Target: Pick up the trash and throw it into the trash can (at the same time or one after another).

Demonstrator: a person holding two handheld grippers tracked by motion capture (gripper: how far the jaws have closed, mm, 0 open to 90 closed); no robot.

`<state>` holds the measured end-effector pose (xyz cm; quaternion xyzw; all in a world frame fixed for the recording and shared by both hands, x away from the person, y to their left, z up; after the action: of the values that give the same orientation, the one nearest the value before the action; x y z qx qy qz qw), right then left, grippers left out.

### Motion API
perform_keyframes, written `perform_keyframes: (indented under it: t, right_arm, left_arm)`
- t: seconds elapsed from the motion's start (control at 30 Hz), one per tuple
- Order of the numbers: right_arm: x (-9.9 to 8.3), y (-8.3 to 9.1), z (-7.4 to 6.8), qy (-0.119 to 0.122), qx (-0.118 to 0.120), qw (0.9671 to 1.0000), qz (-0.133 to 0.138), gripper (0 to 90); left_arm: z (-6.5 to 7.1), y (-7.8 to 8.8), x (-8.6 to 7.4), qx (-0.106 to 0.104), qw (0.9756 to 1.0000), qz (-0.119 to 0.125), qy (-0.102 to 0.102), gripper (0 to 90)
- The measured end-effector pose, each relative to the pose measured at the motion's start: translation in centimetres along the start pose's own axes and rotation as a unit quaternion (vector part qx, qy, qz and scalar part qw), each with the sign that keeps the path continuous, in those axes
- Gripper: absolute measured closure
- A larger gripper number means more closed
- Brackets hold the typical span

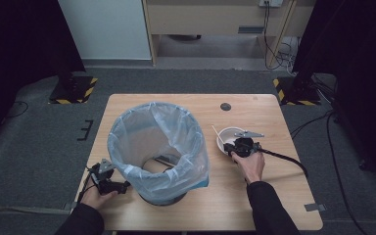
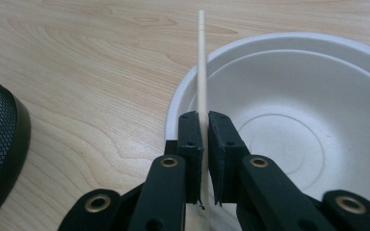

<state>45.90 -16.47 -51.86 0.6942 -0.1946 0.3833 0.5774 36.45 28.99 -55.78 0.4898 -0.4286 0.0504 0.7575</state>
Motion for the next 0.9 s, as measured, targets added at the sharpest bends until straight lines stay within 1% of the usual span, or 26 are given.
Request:
perform_keyframes:
  t: [0.17,0.37,0.4,0.5,0.53,0.63,0.67,0.7,0.73,0.77,0.8,0.83,0.87,0.9]
  right_arm:
    - [0.1,0.1,0.1,0.000,0.000,1.0000,-0.001,85.7]
    - [0.4,0.3,0.3,-0.003,-0.001,1.0000,0.008,85.7]
    - [0.6,0.6,0.4,-0.006,0.000,0.9999,0.015,85.8]
    - [0.9,0.9,0.6,-0.012,0.004,0.9997,0.021,85.8]
    - [1.3,1.5,0.8,-0.020,0.010,0.9992,0.034,85.8]
    - [1.6,1.9,1.0,-0.027,0.014,0.9986,0.044,85.8]
    - [2.0,2.5,1.4,-0.035,0.020,0.9975,0.059,85.7]
    - [2.2,2.7,1.5,-0.039,0.022,0.9970,0.063,85.8]
    - [2.2,2.7,1.5,-0.039,0.022,0.9970,0.063,85.8]
    - [2.6,3.3,1.8,-0.048,0.027,0.9957,0.075,85.8]
    - [2.6,3.3,1.8,-0.048,0.027,0.9957,0.075,85.8]
    - [2.9,3.9,2.2,-0.057,0.029,0.9941,0.087,85.8]
    - [2.9,3.9,2.2,-0.057,0.029,0.9941,0.087,85.8]
    - [3.1,4.2,2.5,-0.060,0.029,0.9935,0.092,85.8]
  left_arm:
    - [0.0,0.0,0.0,0.000,1.0000,0.000,0.000,0.0]
    - [0.0,0.0,0.0,0.000,1.0000,0.000,0.000,0.0]
    - [0.0,0.0,0.0,0.000,1.0000,0.000,0.000,0.0]
    - [0.0,0.0,0.0,0.000,1.0000,0.000,0.000,0.0]
    - [0.0,0.0,0.0,0.000,1.0000,0.000,0.000,0.0]
    - [0.0,0.0,0.0,0.000,1.0000,0.000,0.000,0.0]
    - [0.0,0.0,0.0,0.000,1.0000,0.000,0.000,0.0]
    - [0.0,0.0,0.0,0.000,1.0000,0.000,0.000,0.0]
    - [0.0,0.0,0.0,0.000,1.0000,0.000,0.000,0.0]
    - [0.0,0.0,0.0,0.000,1.0000,0.000,0.000,0.0]
    - [0.0,0.0,0.0,0.000,1.0000,0.000,0.000,0.0]
    - [0.0,0.0,0.0,0.000,1.0000,0.000,0.000,0.0]
    - [0.0,0.0,0.0,0.000,1.0000,0.000,0.000,0.0]
    - [0.0,0.0,0.0,0.000,1.0000,0.000,0.000,0.0]
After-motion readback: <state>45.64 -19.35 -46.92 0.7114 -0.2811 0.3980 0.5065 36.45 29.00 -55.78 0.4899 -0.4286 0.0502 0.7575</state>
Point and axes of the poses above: each handheld gripper's, and its own axes: y roughly backward along the jaws, x roughly out of its top, z roughly to its right, the point moved 3 cm from there along -y, roughly forward along the jaws, and after that the axes turned 12 degrees about -x, right-handed, at the moved point
